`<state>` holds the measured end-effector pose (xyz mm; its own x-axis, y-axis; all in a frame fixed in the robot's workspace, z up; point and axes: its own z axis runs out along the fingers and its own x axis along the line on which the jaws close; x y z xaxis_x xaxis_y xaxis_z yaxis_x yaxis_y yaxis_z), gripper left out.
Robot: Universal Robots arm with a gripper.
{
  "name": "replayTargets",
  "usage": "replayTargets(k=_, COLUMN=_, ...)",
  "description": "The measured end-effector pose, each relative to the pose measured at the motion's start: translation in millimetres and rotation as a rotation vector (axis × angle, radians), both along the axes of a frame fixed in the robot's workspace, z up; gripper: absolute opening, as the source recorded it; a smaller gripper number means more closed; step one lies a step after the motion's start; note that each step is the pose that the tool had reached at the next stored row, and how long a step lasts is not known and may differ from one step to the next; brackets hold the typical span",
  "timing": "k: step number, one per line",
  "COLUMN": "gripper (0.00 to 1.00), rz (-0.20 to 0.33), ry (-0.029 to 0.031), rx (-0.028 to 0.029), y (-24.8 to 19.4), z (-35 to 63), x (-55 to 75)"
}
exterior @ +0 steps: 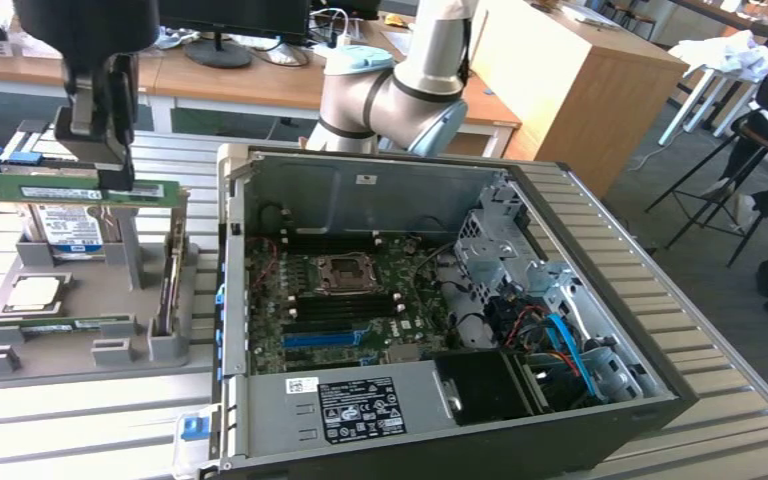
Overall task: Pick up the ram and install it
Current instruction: 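Pick up the ram and move it above insertion slot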
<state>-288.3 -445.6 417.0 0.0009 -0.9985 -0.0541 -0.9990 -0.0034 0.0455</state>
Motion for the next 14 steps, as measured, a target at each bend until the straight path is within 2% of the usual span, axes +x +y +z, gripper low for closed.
replayTargets(k=14, gripper=0.12, rz=0.000, ry=0.0000, rx=-0.0001, y=0.0, z=0.1, x=16.3)
